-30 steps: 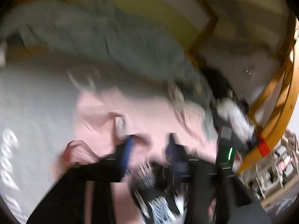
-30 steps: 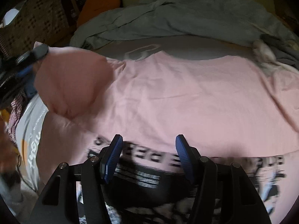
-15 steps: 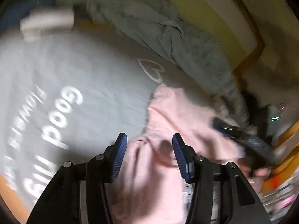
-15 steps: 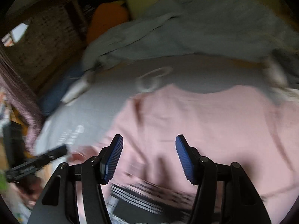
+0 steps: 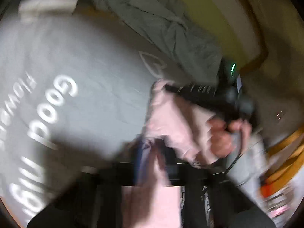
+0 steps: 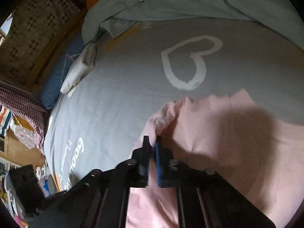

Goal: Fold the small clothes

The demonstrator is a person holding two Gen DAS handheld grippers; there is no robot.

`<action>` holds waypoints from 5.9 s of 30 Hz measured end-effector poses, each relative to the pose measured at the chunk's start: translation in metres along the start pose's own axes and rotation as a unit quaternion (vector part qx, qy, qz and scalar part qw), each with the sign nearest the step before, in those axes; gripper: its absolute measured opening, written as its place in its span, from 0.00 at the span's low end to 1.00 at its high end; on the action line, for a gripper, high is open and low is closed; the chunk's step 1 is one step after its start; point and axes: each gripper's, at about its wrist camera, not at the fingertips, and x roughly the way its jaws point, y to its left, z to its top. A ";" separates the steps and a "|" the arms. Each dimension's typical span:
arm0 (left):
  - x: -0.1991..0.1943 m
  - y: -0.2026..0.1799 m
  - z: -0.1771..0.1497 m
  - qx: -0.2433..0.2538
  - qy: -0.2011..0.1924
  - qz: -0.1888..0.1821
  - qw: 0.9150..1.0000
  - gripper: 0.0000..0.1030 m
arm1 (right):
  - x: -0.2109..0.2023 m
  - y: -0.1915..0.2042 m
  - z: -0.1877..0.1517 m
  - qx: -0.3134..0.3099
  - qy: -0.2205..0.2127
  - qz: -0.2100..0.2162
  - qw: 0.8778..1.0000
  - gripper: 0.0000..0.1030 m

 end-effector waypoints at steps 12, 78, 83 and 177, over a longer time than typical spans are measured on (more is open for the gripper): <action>0.007 0.019 -0.010 0.028 0.009 0.070 0.997 0.00 | 0.012 -0.009 0.033 0.010 -0.085 -0.100 0.991 0.01; 0.023 -0.018 -0.022 0.139 0.028 0.145 0.979 0.38 | -0.142 -0.081 -0.129 -0.065 -0.051 -0.153 0.985 0.23; -0.014 -0.048 -0.026 0.198 -0.070 0.125 0.970 0.49 | -0.218 -0.122 -0.142 -0.014 -0.134 -0.182 0.974 0.23; 0.162 -0.235 -0.134 0.253 0.021 0.038 0.966 0.62 | -0.315 -0.280 -0.271 0.215 -0.206 -0.200 0.933 0.13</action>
